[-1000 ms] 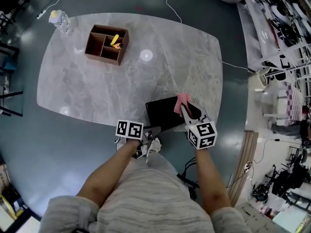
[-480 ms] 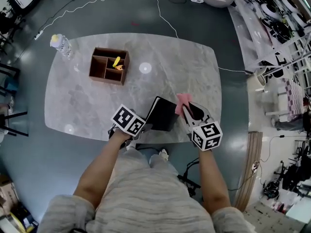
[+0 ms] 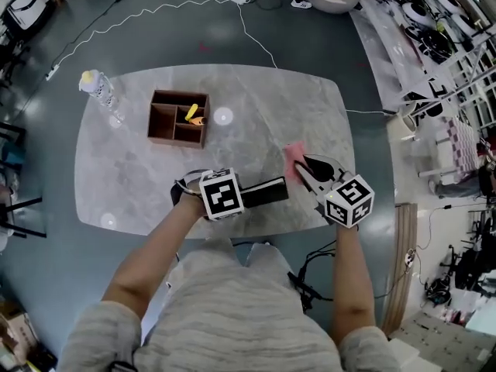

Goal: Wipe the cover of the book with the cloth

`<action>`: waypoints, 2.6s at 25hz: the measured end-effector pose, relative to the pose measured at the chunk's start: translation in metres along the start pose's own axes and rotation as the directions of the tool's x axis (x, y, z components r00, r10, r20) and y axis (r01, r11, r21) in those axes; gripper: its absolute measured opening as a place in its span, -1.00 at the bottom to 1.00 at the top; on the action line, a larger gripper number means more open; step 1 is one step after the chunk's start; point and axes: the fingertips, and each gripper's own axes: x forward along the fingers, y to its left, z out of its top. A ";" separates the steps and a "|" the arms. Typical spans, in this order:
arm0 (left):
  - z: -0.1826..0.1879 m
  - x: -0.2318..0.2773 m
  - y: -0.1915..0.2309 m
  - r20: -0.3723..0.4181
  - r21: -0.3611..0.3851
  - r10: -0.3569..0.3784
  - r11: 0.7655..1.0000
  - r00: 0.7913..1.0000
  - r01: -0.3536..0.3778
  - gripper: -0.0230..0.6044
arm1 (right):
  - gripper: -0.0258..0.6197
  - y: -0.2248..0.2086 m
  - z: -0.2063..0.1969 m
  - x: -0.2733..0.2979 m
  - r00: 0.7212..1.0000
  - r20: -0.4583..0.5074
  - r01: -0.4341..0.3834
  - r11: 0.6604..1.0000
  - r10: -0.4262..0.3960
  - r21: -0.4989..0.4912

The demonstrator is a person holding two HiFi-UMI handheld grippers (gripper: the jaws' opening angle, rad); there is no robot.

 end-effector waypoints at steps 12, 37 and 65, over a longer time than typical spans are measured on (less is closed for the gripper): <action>-0.011 -0.005 -0.033 -0.145 0.537 0.090 0.844 0.985 0.002 -0.69 | -0.74 0.098 -0.004 0.001 0.799 -0.142 -0.570 0.811 0.584 0.132; -0.006 0.006 -0.064 -0.167 0.665 0.125 0.747 0.978 0.018 -0.69 | -0.74 0.150 -0.106 0.003 0.503 -0.044 -0.758 0.465 0.863 0.458; -0.009 0.013 -0.077 -0.157 0.703 0.124 0.711 0.980 0.023 -0.68 | -0.74 0.123 -0.245 0.089 0.636 -0.574 -0.381 0.857 0.515 0.347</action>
